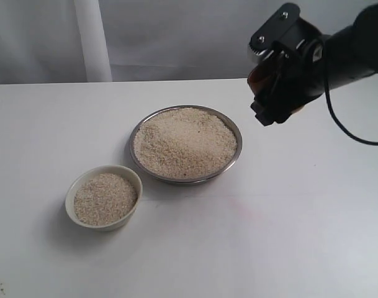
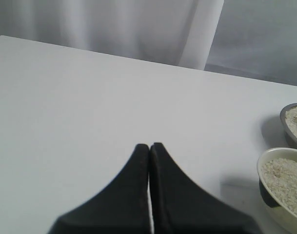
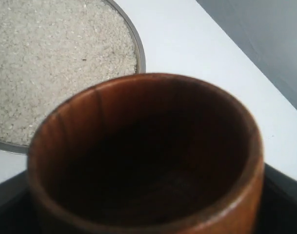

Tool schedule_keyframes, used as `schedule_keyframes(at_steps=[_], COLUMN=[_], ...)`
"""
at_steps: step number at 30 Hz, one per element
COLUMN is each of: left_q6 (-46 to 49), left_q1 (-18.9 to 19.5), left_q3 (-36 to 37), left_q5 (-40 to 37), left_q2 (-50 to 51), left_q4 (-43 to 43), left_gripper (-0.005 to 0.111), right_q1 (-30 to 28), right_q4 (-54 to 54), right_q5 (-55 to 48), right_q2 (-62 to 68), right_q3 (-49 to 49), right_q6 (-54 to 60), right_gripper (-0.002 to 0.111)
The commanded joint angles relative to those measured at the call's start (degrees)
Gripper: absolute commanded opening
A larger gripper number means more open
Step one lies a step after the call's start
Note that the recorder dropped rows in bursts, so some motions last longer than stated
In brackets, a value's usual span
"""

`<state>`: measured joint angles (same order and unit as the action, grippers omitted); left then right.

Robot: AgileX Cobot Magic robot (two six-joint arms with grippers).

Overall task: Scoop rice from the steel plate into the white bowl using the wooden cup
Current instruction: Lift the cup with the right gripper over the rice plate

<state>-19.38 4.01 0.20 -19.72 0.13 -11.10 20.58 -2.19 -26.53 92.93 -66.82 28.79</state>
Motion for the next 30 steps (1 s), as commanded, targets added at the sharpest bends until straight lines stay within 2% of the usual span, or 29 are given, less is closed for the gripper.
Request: schedule_keyframes(at_steps=[1, 5, 9, 17, 23, 30], left_q6=[-0.08, -0.08, -0.08, -0.08, -0.08, -0.08], left_q1=[0.00, 0.00, 0.00, 0.00, 0.00, 0.00], left_q3=[-0.20, -0.20, -0.20, -0.20, -0.20, -0.20], left_q5=[0.39, 0.39, 0.39, 0.39, 0.39, 0.39], left_q2=[-0.13, -0.13, -0.13, -0.13, -0.13, -0.13], left_q4=[-0.16, -0.16, -0.16, -0.16, -0.16, -0.16], left_gripper=[0.000, 0.000, 0.000, 0.000, 0.000, 0.000], right_q1=[0.17, 1.37, 4.88, 14.43, 18.81, 18.71], right_q4=[2.62, 2.19, 0.02, -15.17, -25.16, -29.61], right_q5=[-8.31, -12.44, -16.17, -30.77, -31.67, -32.81], right_q2=[-0.34, -0.12, 2.03, 11.15, 18.75, 27.79], right_q3=[-5.81, -7.73, -10.47, -21.89, -29.63, -36.01], right_q6=[3.06, 3.93, 5.88, 8.96, 10.25, 16.34], right_gripper=[0.000, 0.000, 0.000, 0.000, 0.000, 0.000])
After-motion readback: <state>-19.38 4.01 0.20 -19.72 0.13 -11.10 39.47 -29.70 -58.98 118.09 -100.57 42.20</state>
